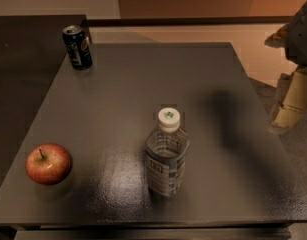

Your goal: Move pepsi can near blue plastic bottle

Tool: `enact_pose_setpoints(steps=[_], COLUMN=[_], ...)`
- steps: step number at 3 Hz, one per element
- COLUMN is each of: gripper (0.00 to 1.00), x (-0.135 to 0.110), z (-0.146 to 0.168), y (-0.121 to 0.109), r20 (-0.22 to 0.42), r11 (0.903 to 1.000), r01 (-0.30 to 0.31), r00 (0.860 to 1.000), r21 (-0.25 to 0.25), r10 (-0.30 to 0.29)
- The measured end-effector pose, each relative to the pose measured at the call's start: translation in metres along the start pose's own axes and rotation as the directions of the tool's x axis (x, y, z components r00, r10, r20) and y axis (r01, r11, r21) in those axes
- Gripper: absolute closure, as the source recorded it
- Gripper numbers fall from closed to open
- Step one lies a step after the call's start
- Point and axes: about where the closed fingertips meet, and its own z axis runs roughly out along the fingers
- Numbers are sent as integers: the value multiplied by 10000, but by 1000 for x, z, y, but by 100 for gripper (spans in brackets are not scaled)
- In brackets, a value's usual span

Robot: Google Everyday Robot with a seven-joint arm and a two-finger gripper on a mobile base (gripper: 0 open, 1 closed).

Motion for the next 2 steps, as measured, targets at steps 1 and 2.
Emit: enact_pose_setpoints(steps=[1,2], gripper=[0,0], x=[0,-5], z=[0,8], y=[0,-10], r20=[2,320], r11=[10000,9994], r01=[-1,-334], r00=[10000,9989], r21=[2,-79], r10=[1,336])
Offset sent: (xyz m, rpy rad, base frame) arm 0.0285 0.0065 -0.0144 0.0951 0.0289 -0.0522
